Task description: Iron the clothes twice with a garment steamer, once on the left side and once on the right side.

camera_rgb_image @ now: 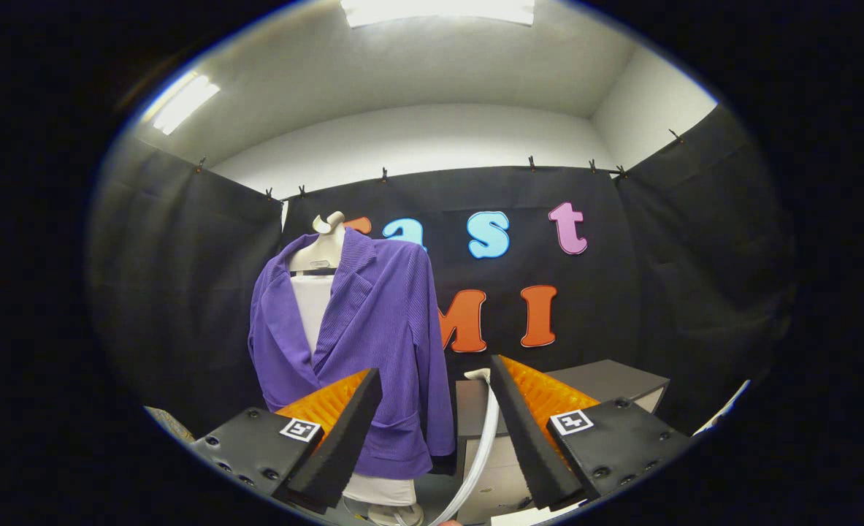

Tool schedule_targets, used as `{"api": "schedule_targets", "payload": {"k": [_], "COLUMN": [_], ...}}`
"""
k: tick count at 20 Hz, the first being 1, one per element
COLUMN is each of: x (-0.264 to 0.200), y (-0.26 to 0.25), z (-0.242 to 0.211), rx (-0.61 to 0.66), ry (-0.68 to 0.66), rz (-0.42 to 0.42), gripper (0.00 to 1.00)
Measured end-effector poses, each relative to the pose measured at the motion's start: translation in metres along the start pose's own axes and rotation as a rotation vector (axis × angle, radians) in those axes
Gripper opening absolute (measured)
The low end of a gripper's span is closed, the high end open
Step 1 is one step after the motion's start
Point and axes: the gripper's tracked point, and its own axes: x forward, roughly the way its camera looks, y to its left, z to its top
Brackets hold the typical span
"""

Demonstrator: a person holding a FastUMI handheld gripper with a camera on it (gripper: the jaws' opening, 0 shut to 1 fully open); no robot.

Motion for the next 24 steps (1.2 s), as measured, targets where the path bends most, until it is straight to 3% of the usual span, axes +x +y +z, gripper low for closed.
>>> {"api": "schedule_targets", "payload": {"k": [9,16,20,24], "x": [0.015,0.044,0.083,0.149], "y": [-0.019,-0.048,-0.063,-0.077], "z": [-0.005,0.028,0.045,0.054], "rx": [0.023,0.026,0.031,-0.011], "ry": [0.022,0.025,0.046,0.077], "rz": [-0.005,0.013,0.024,-0.017], "gripper": [0.99,0.99,0.98,0.98]}}
